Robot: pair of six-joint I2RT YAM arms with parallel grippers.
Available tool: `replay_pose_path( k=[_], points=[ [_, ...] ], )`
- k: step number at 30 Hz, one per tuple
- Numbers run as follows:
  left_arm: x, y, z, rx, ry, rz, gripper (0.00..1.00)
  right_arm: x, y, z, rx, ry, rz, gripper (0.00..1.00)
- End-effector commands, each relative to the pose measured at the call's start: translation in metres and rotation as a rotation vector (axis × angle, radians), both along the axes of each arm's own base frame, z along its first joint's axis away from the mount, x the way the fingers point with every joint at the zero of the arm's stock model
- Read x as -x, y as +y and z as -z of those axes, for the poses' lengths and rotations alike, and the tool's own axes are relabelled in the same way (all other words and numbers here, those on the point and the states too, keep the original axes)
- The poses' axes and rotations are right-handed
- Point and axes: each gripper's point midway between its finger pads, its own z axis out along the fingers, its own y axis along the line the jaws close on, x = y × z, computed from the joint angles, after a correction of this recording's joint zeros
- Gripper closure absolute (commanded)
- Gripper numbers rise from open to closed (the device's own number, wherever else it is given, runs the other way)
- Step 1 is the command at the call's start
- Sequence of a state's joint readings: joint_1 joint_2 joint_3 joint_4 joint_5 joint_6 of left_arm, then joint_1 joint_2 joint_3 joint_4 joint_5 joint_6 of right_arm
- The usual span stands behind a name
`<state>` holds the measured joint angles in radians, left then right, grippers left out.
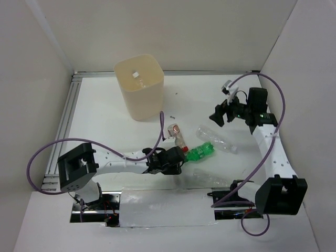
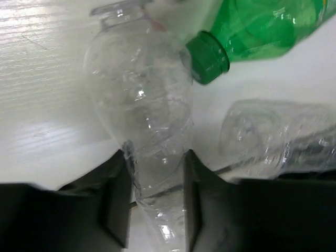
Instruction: Put the plastic bottles in the bin
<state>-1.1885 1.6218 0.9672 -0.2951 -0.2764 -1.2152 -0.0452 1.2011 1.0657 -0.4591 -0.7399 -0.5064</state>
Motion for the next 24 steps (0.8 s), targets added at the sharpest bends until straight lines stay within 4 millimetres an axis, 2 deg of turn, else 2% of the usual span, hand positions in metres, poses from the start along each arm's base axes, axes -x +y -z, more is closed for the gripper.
replay_pose_path(
  k=[1,2,3,4,5,6,7,8,9,10,11,12,13,14,15,17,18,20,21,24],
  points=[
    [0.016,0.019,-0.004,-0.050,0.005,0.054,0.69,0.026,-0.008,-0.009,0.041,-0.093,-0.066,0.12],
    [0.025,0.017,-0.022,-0.019,-0.022,0.101,0.73,0.028,-0.011,-0.002,0.039,-0.077,-0.062,0.14],
    [0.026,0.020,-0.031,-0.011,-0.033,0.112,0.77,0.031,-0.018,0.000,0.029,-0.069,-0.044,0.15],
    [0.030,0.027,-0.038,-0.024,-0.051,0.132,0.80,0.034,-0.021,0.010,0.030,-0.043,-0.034,0.15],
    [0.029,0.027,-0.053,-0.001,-0.073,0.150,0.80,0.038,-0.023,0.013,0.023,-0.033,-0.029,0.15],
    [0.022,0.028,-0.087,0.050,-0.156,0.162,0.82,0.038,-0.029,0.017,0.021,-0.023,-0.009,0.15],
    [0.017,0.028,-0.107,0.079,-0.210,0.172,0.82,0.040,-0.029,0.025,0.024,-0.010,-0.014,0.15],
    [0.004,0.030,-0.149,0.124,-0.328,0.166,0.82,0.041,-0.034,0.031,0.032,0.012,0.010,0.11],
    [-0.003,0.032,-0.168,0.136,-0.388,0.164,0.81,0.041,-0.034,0.031,0.032,0.012,0.011,0.08],
    [-0.014,0.033,-0.189,0.151,-0.445,0.148,0.81,0.045,-0.038,0.040,0.041,0.036,0.021,0.07],
    [-0.027,0.034,-0.208,0.166,-0.496,0.119,0.81,0.048,-0.037,0.046,0.036,0.058,0.021,0.05],
    [-0.052,0.045,-0.227,0.150,-0.561,0.078,0.81,0.049,-0.038,0.048,0.053,0.051,0.007,0.05],
    [-0.070,0.047,-0.256,0.175,-0.616,0.031,0.81,0.058,-0.037,0.060,0.054,0.099,-0.006,0.03],
    [-0.087,0.052,-0.269,0.177,-0.647,-0.004,0.79,0.062,-0.037,0.065,0.054,0.111,-0.014,0.03],
    [-0.121,0.070,-0.298,0.188,-0.731,-0.097,0.79,0.063,-0.038,0.067,0.070,0.105,-0.029,0.03],
    [-0.155,0.082,-0.320,0.192,-0.804,-0.168,0.79,0.074,-0.036,0.079,0.076,0.143,-0.049,0.03],
    [-0.184,0.104,-0.348,0.201,-0.883,-0.254,0.78,0.073,-0.038,0.078,0.098,0.123,-0.053,0.03],
    [-0.212,0.125,-0.368,0.201,-0.930,-0.335,0.78,0.082,-0.036,0.090,0.098,0.158,-0.067,0.03],
    [-0.239,0.148,-0.379,0.176,-0.961,-0.403,0.78,0.082,-0.038,0.088,0.117,0.138,-0.068,0.03],
    [-0.275,0.176,-0.394,0.162,-1.022,-0.499,0.73,0.089,-0.037,0.096,0.118,0.156,-0.077,0.03]
  ],
)
